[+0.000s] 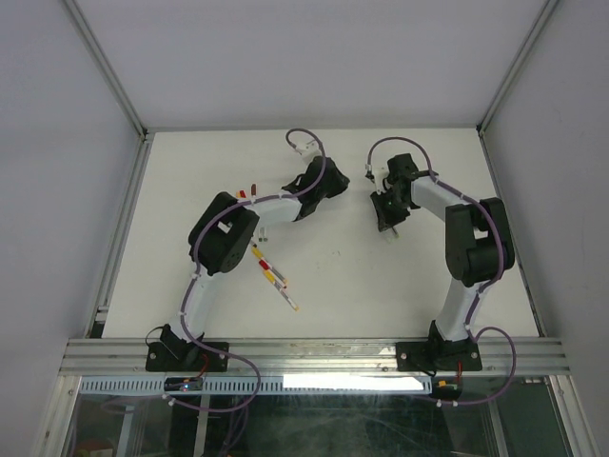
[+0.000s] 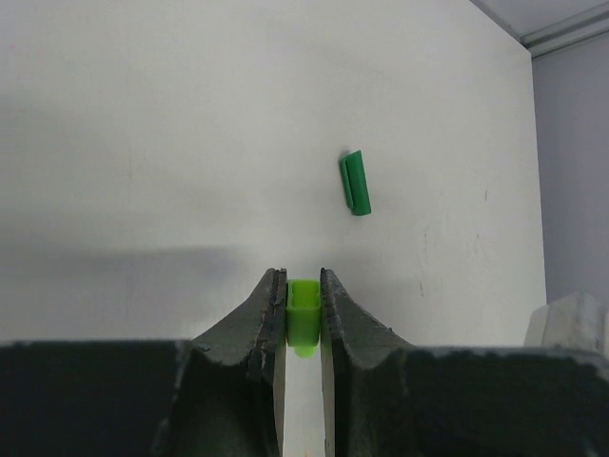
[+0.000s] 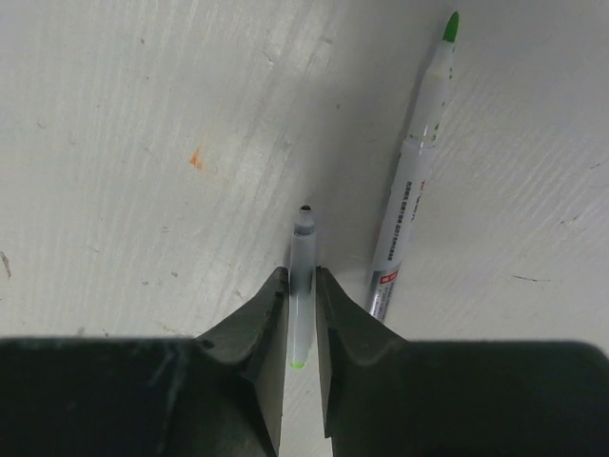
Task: Open the pen caps
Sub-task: Place the pen cap at the center of the board.
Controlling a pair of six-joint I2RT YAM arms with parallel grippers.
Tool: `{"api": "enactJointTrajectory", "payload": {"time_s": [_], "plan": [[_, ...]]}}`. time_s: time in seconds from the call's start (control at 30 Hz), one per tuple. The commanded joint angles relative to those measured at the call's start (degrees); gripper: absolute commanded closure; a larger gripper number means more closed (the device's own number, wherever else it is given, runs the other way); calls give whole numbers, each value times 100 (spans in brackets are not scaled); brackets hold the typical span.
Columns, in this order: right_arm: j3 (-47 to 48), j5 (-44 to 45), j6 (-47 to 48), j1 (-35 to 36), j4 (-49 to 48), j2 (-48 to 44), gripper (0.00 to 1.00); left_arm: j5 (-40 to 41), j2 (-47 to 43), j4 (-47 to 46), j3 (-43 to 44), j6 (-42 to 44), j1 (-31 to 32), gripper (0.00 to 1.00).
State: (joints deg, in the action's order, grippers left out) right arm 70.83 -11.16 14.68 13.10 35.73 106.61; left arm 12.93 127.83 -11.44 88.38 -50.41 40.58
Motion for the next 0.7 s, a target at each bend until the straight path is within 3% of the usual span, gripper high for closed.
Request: {"api": "enactJointTrajectory", "payload": {"time_s": [0.0,0.33,0.67], "plan": [[265,-174,43,-33,-19,-16,80,-245,431,367,837,-34,40,100],[277,-396,35,-92,-13,-233,79,-384,1308,774,2015,-118,42,100],[261,-496,35,-184,-38,-343,78,-507,1790,1012,2657,-328,41,87]]}}
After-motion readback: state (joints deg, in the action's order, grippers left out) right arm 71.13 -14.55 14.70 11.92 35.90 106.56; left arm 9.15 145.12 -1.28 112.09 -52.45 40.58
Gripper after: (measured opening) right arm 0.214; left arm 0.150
